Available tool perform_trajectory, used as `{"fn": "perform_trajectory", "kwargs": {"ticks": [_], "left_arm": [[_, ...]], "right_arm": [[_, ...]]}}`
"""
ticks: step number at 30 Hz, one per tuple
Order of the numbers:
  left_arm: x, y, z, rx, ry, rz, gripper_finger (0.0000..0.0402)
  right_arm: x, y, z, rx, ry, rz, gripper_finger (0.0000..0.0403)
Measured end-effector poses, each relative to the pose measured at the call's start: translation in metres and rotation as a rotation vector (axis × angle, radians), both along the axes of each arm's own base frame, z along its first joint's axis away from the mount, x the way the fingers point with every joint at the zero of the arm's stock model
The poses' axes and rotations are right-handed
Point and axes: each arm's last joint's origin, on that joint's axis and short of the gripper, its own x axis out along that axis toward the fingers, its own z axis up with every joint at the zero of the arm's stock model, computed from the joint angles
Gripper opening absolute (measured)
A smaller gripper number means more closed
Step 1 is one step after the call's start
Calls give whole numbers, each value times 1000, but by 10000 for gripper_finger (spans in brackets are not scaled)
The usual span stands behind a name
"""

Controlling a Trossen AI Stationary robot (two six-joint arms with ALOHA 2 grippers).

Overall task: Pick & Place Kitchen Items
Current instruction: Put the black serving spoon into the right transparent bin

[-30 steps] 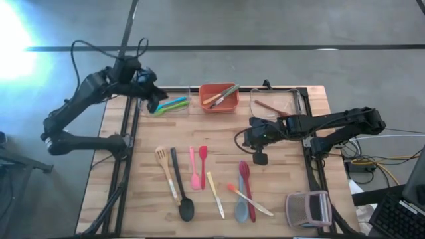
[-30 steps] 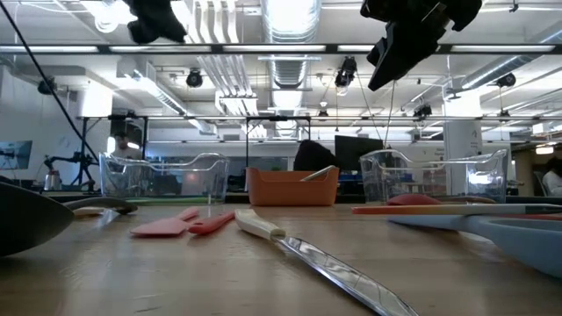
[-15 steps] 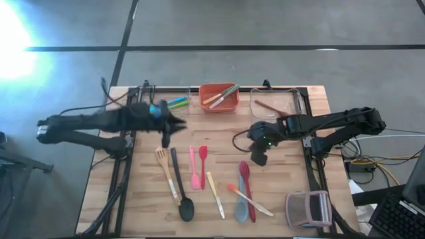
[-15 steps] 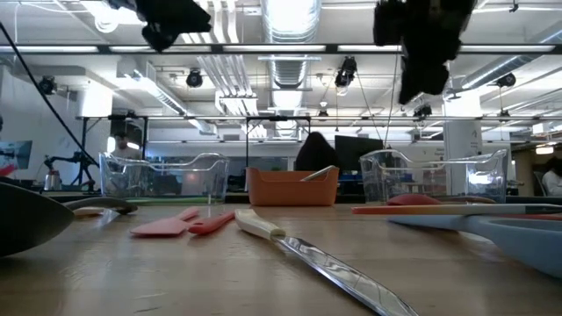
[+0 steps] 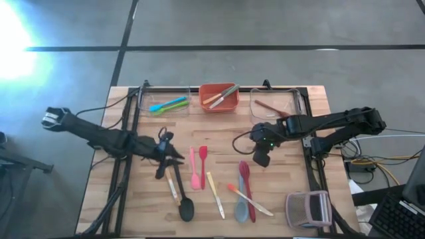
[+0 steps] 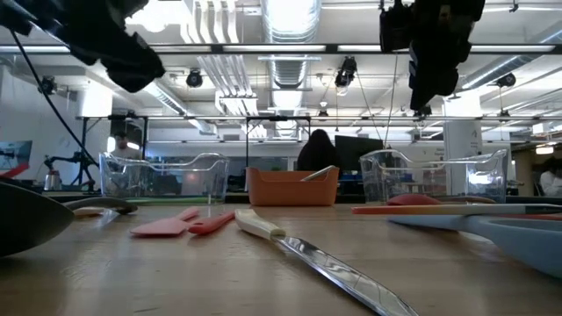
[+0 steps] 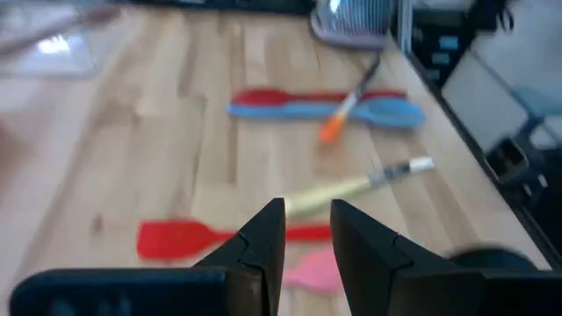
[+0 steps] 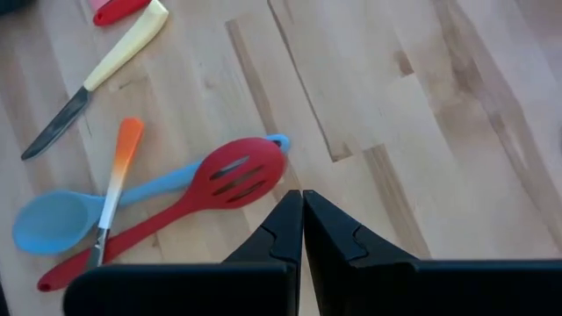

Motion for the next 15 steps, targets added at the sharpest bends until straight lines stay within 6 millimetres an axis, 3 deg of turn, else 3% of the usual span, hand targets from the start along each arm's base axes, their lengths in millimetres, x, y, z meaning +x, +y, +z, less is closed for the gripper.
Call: {"fn": "perform_trajectory", "kwargs": {"ticks": [5, 8, 15], "left_arm": [[-9, -11, 12, -34, 178, 43, 96], [-12, -15, 16, -148, 272, 116, 96], [-15, -20, -7, -501, 378, 354, 96]], "right_arm": [[0, 0, 0, -6, -3, -3, 8], [0, 0, 0, -15, -5, -8, 9], [1, -1, 0, -22, -7, -12, 8]]}}
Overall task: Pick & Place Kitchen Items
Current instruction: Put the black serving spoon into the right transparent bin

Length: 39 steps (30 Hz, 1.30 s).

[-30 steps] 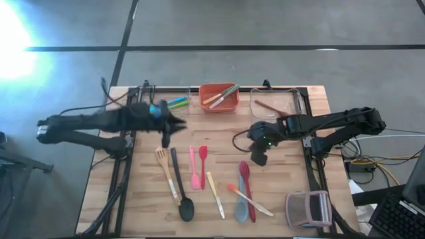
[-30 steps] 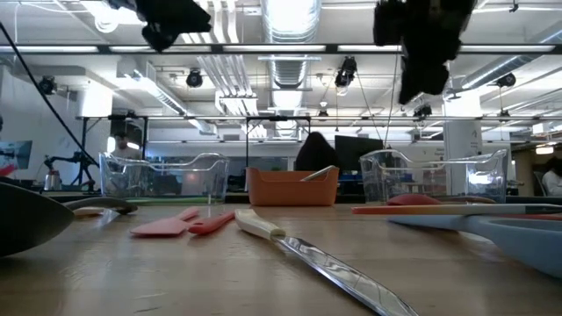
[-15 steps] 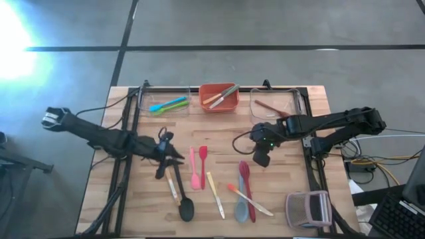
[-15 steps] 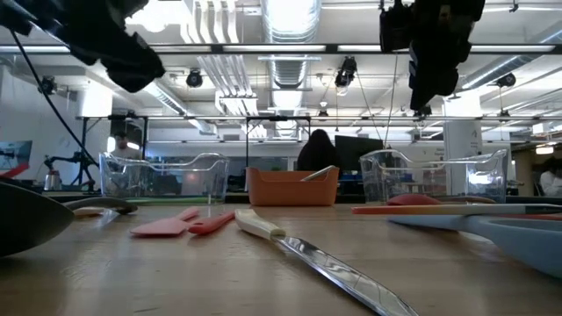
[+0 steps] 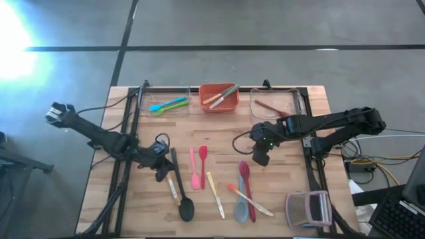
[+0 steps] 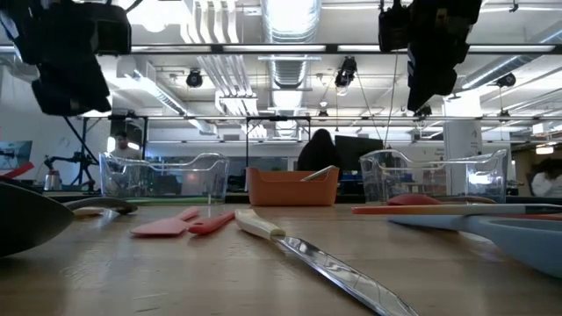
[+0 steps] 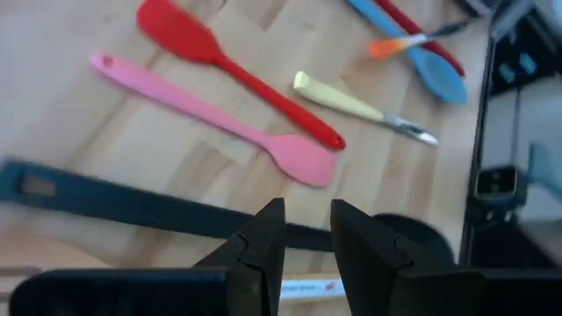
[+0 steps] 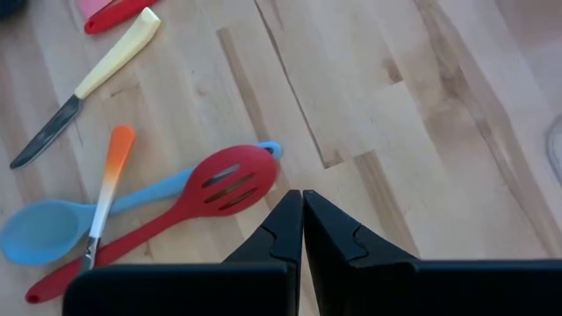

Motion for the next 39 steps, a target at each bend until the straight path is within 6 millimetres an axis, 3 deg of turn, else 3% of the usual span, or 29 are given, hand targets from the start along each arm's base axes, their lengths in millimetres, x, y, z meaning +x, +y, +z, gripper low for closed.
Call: {"fn": "perform_trajectory", "kwargs": {"ticks": [7, 17, 21, 39], "left_arm": [[0, -2, -28, -201, -52, 87, 110], [-6, 1, -47, -286, 22, 160, 224], [-8, 1, -52, -345, 54, 220, 251], [-5, 0, -69, -354, 152, 274, 253]], "right_arm": [[0, 0, 0, -4, -4, 8, 8], [1, 0, 1, -17, -14, 34, 8], [1, 0, 1, -18, -16, 38, 8], [2, 0, 1, -24, -30, 49, 8]]}}
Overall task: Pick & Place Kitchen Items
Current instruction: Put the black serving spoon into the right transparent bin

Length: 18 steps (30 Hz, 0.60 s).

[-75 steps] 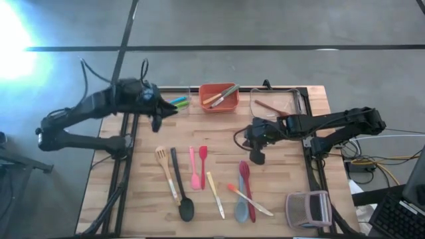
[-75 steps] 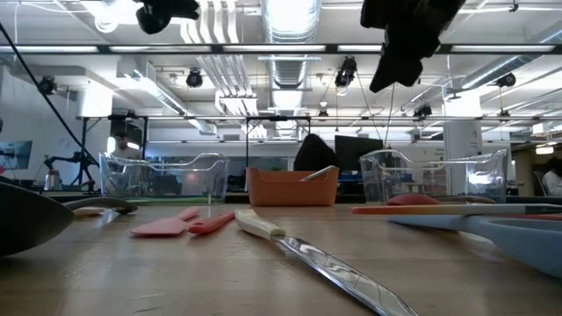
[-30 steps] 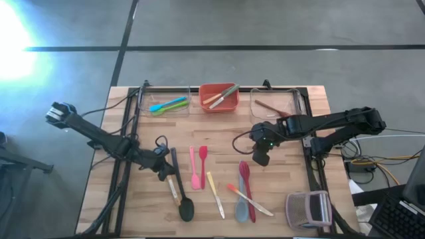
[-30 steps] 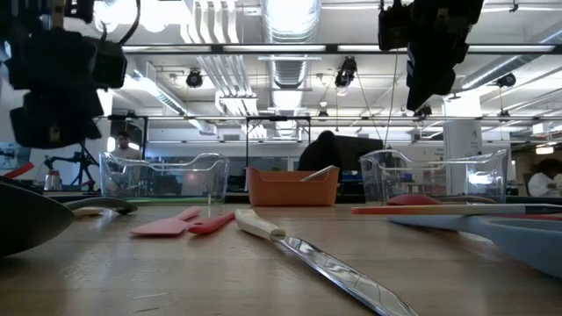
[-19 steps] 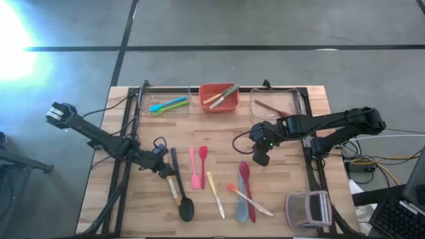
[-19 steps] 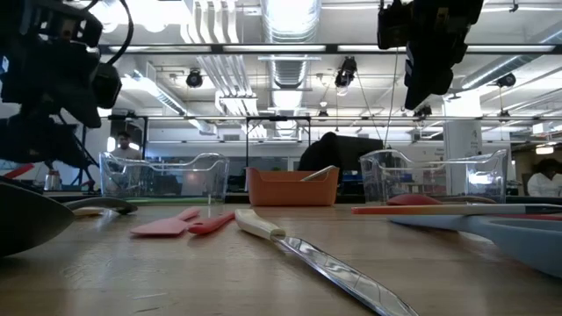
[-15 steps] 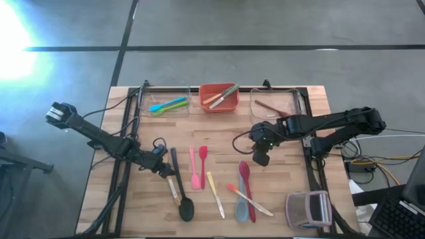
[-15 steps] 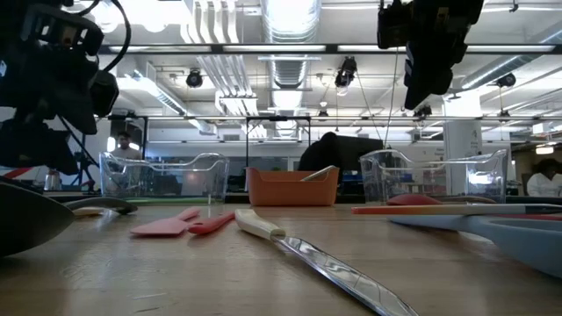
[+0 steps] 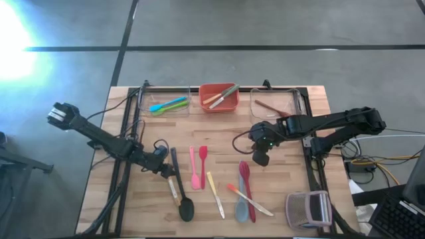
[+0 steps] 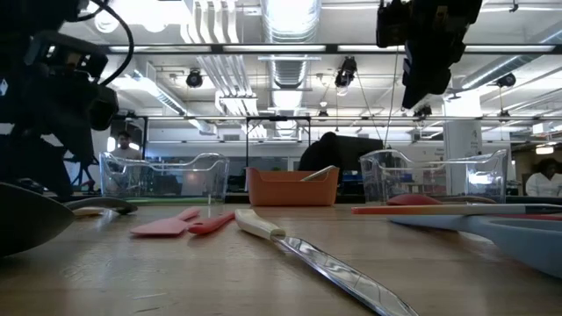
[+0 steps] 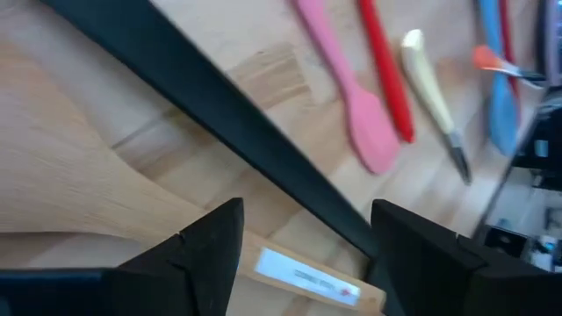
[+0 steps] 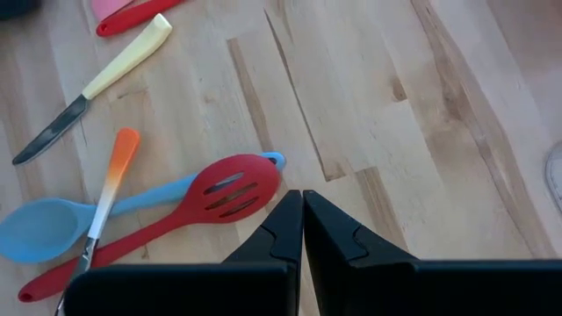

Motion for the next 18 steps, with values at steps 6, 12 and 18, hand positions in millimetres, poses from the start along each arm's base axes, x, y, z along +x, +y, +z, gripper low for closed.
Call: {"fn": "perform_trajectory", "kwargs": {"ticks": [6, 12, 18], "left_arm": [[8, -3, -9, 11, 14, -3, 253], [15, -4, -19, 22, 48, 6, 252], [23, -4, -25, 9, 38, 9, 254]], "right_arm": [[2, 0, 1, -3, -20, 7, 8], [2, 0, 1, -14, -22, 28, 8], [2, 0, 1, -22, -24, 39, 8]]}}
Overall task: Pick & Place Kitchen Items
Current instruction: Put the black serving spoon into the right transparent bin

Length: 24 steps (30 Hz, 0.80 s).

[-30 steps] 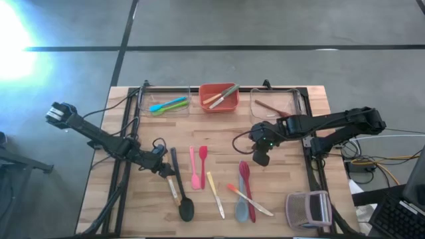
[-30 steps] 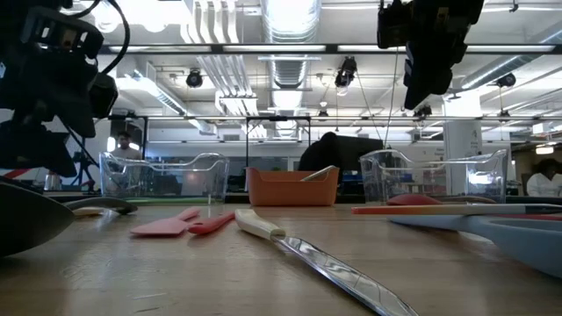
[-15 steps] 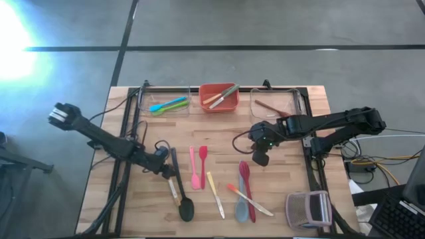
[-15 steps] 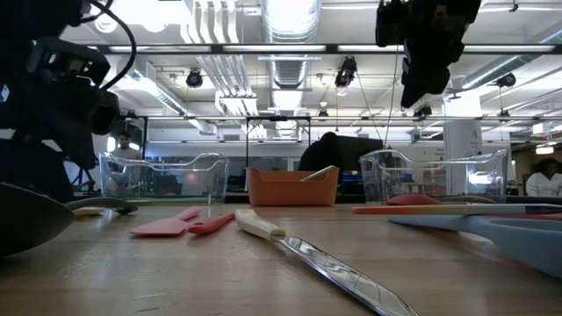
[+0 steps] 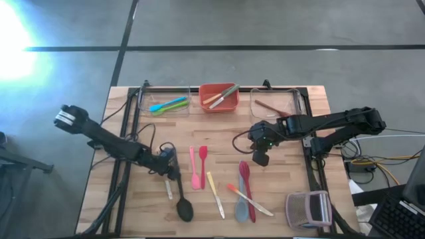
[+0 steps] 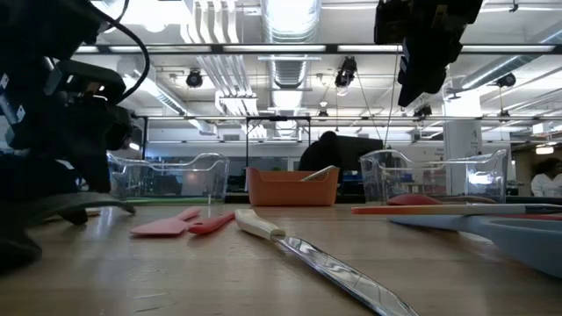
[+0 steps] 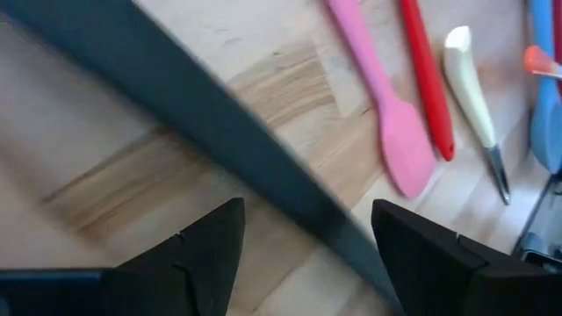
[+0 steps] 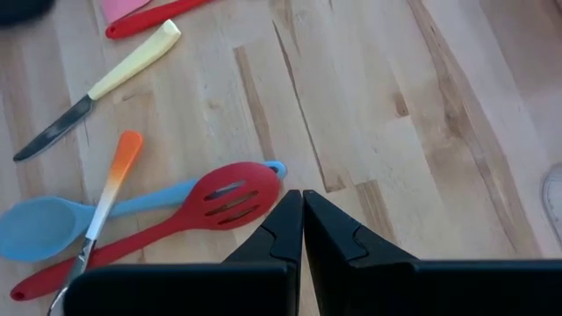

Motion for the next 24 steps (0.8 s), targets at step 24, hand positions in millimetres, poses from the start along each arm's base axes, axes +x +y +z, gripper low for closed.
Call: {"fn": "perform_trajectory", "kwargs": {"ticks": [24], "left_arm": [[22, -4, -13, -3, -104, -48, 254]], "right_arm": [[0, -1, 0, -14, -4, 1, 8]]}}
